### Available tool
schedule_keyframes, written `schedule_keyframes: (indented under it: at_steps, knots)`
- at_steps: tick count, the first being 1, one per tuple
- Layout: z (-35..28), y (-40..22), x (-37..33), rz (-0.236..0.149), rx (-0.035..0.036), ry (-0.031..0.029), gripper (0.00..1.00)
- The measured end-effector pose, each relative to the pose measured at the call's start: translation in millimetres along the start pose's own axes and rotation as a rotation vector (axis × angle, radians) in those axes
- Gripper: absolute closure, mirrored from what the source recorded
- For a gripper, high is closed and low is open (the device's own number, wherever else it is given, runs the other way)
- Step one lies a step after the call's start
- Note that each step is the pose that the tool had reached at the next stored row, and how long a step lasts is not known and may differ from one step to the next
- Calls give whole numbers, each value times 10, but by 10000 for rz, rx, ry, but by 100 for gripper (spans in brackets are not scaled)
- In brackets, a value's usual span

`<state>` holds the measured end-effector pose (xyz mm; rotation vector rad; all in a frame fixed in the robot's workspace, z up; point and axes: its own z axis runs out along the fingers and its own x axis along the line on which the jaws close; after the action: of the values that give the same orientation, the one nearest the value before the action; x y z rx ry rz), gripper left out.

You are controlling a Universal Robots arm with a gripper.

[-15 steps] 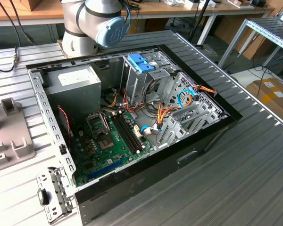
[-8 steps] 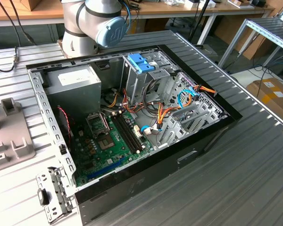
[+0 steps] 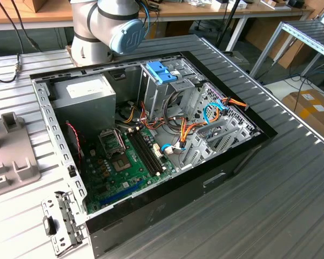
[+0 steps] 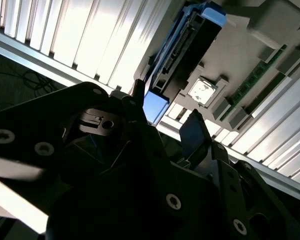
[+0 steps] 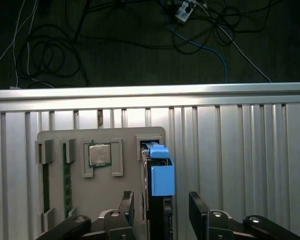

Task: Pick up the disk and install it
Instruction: 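Pick up the disk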

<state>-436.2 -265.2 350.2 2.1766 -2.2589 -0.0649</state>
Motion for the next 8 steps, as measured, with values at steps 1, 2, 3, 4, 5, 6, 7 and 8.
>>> schedule_keyframes:
  at_steps: [1,2,3,4,5,6,7,8]
  knots:
    - [3,1,0,0,0,0,44]
    - [5,1,0,1,-1,0,44]
    - [8,2,0,0,-1,0,44]
    - [10,2,0,0,0,0,44]
    - [12,3,0,1,-1,0,44]
    - [14,4,0,0,-1,0,44]
    - [17,4,0,1,-1,0,44]
    - [21,5,1,0,-1,0,44]
